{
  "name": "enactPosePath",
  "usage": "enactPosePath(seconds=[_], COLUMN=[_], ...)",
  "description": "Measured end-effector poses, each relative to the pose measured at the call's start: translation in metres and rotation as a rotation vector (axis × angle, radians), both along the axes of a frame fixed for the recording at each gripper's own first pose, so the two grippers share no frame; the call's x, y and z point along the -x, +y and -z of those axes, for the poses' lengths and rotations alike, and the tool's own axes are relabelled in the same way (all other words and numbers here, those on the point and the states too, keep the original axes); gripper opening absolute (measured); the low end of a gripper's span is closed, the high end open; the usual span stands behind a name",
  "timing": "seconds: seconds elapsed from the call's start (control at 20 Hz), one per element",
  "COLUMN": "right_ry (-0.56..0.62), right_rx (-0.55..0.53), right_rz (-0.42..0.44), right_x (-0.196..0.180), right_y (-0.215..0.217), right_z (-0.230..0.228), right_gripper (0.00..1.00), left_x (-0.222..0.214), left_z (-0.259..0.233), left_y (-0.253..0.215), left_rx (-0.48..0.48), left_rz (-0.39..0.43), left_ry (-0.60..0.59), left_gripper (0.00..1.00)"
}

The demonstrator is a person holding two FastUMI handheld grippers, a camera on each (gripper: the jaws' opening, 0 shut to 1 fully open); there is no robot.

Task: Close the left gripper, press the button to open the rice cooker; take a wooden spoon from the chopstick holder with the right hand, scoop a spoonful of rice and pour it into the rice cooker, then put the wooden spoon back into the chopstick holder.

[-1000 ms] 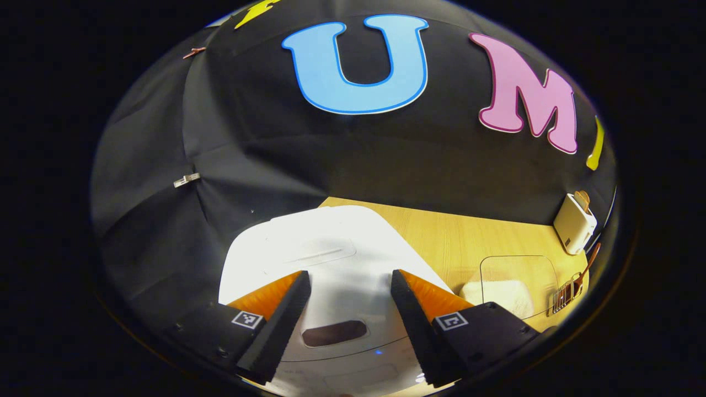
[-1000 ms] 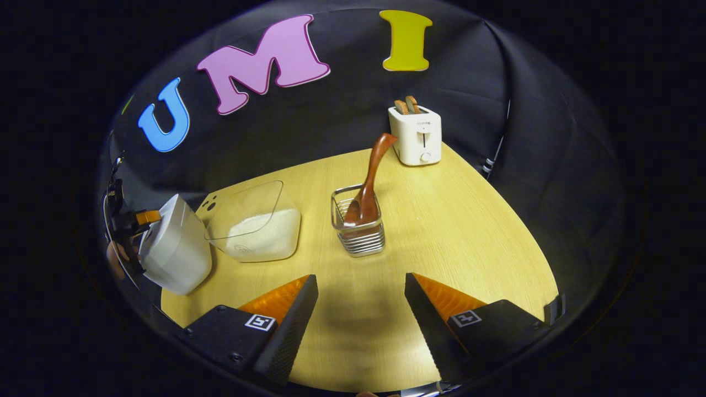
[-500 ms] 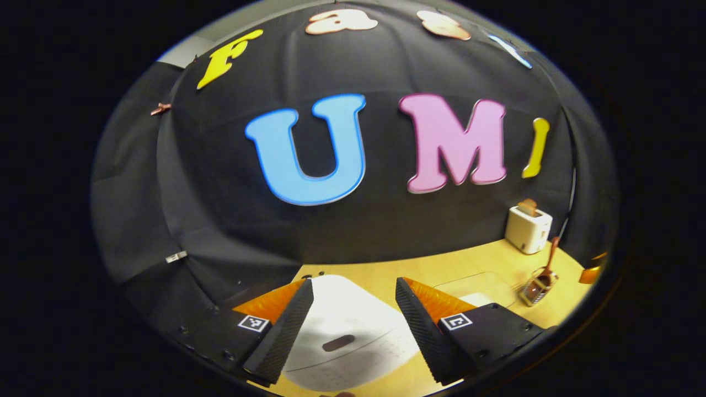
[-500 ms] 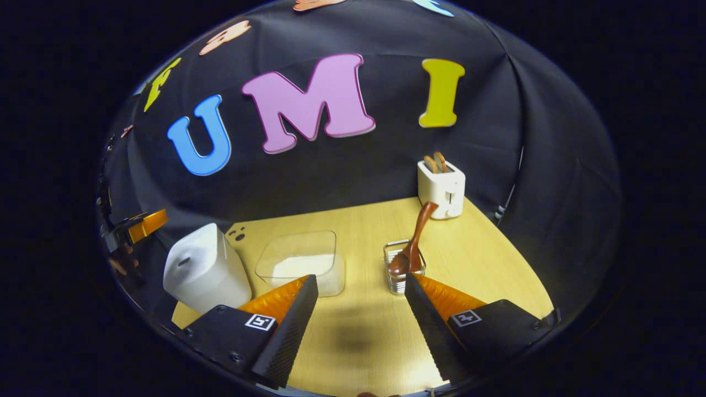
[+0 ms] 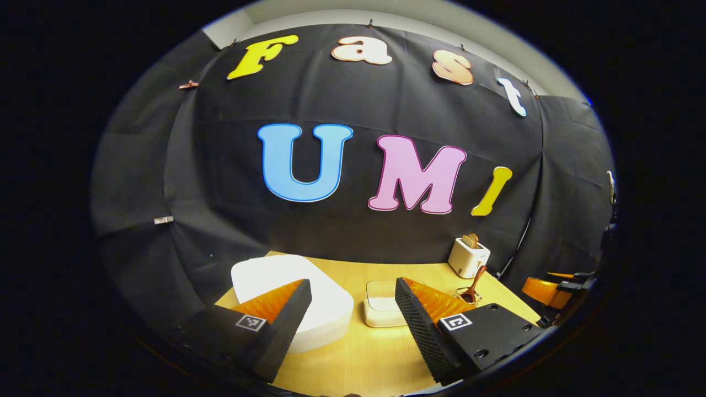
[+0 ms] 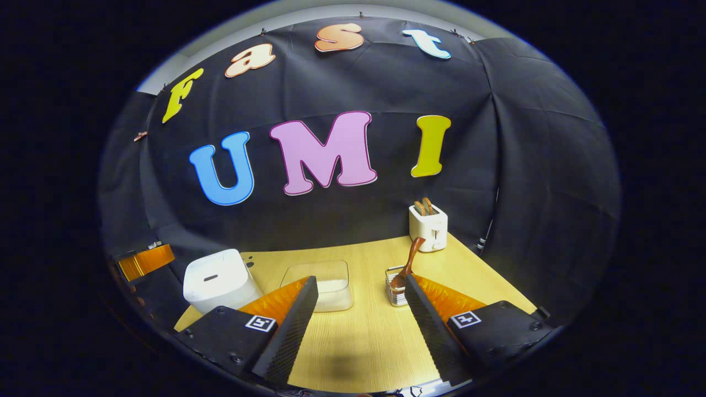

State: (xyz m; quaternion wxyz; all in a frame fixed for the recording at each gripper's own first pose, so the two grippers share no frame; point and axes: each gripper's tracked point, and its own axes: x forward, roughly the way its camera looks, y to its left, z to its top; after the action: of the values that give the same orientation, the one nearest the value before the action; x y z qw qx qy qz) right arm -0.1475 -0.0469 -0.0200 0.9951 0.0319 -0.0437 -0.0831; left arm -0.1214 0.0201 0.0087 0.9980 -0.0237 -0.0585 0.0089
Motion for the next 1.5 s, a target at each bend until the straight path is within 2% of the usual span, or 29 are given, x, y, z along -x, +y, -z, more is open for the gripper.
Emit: enactPosePath(seconds=[0.25, 0.5, 0.65, 0.8, 0.95, 1.2, 1.4, 1.5], right_ry=[0.121, 0.119, 0.133, 0.179, 0.176, 0.188, 0.208, 0.218], right_rx=[-0.008, 0.004, -0.013, -0.026, 0.001, -0.008, -0.020, -0.018], right_rz=[0.008, 0.004, 0.010, -0.025, -0.046, -0.034, -0.011, -0.003], right_x=[0.026, 0.030, 0.031, 0.035, 0.037, 0.040, 0.044, 0.047], right_y=[0.008, 0.011, 0.015, 0.031, 0.038, 0.042, 0.042, 0.041], right_z=[0.069, 0.068, 0.077, 0.099, 0.098, 0.106, 0.116, 0.121], right_gripper=[0.98, 0.98, 0.98, 0.99, 0.98, 0.98, 0.98, 0.98], left_x=[0.026, 0.039, 0.044, 0.050, 0.052, 0.048, 0.048, 0.048], left_z=[0.041, 0.049, 0.053, 0.057, 0.068, 0.074, 0.073, 0.077], left_y=[0.009, -0.003, -0.012, -0.017, -0.026, -0.024, -0.005, -0.004], left_rx=[-0.014, -0.064, -0.061, -0.072, -0.092, -0.092, -0.147, -0.138], left_rz=[-0.016, 0.021, 0.031, 0.027, 0.058, 0.080, 0.042, 0.054], left_ry=[0.056, 0.064, 0.064, 0.048, 0.053, 0.071, 0.052, 0.061], left_gripper=[0.95, 0.95, 0.95, 0.95, 0.95, 0.95, 0.95, 0.95])
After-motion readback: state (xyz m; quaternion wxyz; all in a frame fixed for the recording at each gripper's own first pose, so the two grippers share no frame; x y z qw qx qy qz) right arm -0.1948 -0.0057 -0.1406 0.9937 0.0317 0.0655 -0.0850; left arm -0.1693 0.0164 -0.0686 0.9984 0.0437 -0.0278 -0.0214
